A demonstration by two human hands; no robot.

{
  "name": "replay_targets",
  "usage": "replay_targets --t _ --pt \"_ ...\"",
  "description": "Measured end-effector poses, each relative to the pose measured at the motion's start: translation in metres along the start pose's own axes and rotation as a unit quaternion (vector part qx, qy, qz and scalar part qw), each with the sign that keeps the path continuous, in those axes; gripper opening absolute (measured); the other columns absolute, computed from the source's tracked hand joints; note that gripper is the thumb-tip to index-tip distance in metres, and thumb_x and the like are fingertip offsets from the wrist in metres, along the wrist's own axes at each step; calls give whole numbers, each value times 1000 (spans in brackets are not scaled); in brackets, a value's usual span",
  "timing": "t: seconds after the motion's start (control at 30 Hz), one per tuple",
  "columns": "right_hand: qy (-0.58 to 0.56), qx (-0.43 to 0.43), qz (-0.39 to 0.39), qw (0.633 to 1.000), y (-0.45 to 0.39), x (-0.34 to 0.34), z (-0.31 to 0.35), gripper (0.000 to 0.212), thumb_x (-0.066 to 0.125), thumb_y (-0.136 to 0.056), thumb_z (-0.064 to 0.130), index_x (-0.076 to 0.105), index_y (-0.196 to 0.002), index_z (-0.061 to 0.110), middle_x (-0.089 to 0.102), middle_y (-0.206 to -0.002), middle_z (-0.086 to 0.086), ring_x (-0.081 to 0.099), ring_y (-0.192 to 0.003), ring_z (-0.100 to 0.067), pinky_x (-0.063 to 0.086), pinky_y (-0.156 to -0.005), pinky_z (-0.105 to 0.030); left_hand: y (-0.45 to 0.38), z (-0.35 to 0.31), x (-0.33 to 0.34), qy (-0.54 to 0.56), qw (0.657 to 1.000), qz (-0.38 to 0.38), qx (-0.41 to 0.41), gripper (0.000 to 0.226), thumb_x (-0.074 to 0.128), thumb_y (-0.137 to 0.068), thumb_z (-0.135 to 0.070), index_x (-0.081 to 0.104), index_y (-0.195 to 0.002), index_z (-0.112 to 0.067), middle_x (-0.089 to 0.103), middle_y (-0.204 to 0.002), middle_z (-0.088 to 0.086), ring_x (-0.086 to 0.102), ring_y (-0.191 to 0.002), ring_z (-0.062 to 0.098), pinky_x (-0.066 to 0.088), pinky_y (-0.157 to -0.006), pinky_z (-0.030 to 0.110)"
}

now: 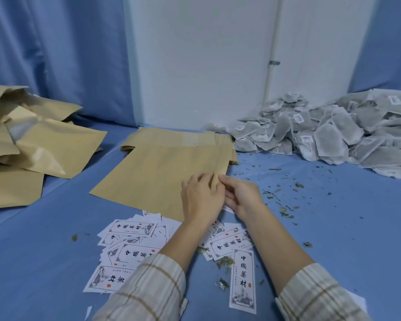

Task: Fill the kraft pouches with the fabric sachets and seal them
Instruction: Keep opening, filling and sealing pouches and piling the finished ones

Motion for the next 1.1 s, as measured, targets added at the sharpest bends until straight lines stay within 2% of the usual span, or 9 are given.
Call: replay_targets --t 0.1,0.2,0.4,0.53,0.63,0.8,0.9,1.03,1.1 --pt "-44 18 30 998 3 5 -3 3 65 -82 0 66 -80 -2 72 -68 -11 70 -60 -16 57 -52 -24 1 -2 0 28 1000 0 2 34 47 -93 -36 59 -122 -22 60 -121 1 47 -112 23 34 -99 35" --pt "-71 24 49 996 4 9 -5 6 65 -82 2 66 -78 -2 72 -68 -12 71 -61 -17 54 -49 -24 2 -1 -3 99 995 -6 -11 29 51 -93 -38 64 -113 -22 67 -107 0 58 -104 21 45 -90 37" --pt "-133 22 83 987 2 17 -10 9 65 -82 8 66 -82 -1 72 -74 -12 71 -68 -19 57 -57 -26 4 -2 -9 142 990 -25 1 30 54 -93 -40 71 -103 -17 73 -93 2 66 -90 18 50 -82 34" --pt "-173 11 102 980 5 29 -13 18 57 -90 17 65 -84 2 71 -71 -9 71 -67 -15 56 -57 -23 7 -9 -14 114 991 -60 20 35 48 -97 -35 69 -89 -7 70 -80 9 63 -76 25 46 -74 38" --pt "-181 19 105 978 9 34 -18 22 57 -91 26 65 -89 6 70 -70 -6 70 -66 -14 55 -56 -23 11 -6 -17 149 985 -84 2 33 50 -97 -26 64 -76 -5 66 -70 8 57 -68 25 43 -67 35" --pt "-230 34 118 965 12 41 -22 23 56 -91 27 64 -95 6 70 -75 -6 70 -69 -15 55 -58 -24 12 1 -17 181 979 -97 -20 32 50 -94 -17 53 -63 -11 48 -53 -4 42 -54 13 27 -55 28" --pt "-248 31 127 960 13 43 -21 25 54 -92 27 65 -98 5 71 -83 -8 70 -73 -16 56 -60 -25 11 3 -15 195 976 -98 -23 32 50 -94 -17 54 -64 -8 48 -52 -3 42 -55 13 28 -55 29" --pt "-261 15 128 957 13 41 -20 23 52 -93 26 66 -98 8 73 -82 -7 71 -74 -15 56 -59 -24 10 5 -10 233 968 -85 -38 27 51 -94 -18 64 -74 -5 61 -64 5 48 -62 16 36 -59 29" --pt "-254 -1 127 959 13 39 -17 23 52 -93 27 66 -98 10 73 -84 -5 71 -76 -14 57 -61 -24 10 7 -7 257 962 -73 -52 25 52 -95 -19 68 -77 -10 63 -64 -3 52 -63 11 38 -59 21"
Point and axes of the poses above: each hand's wrist, its own y-axis away from the middle knuckle, its own x-axis out of the palm, z = x × y, the point moved 9 cm from there along -y, towards the middle knuckle
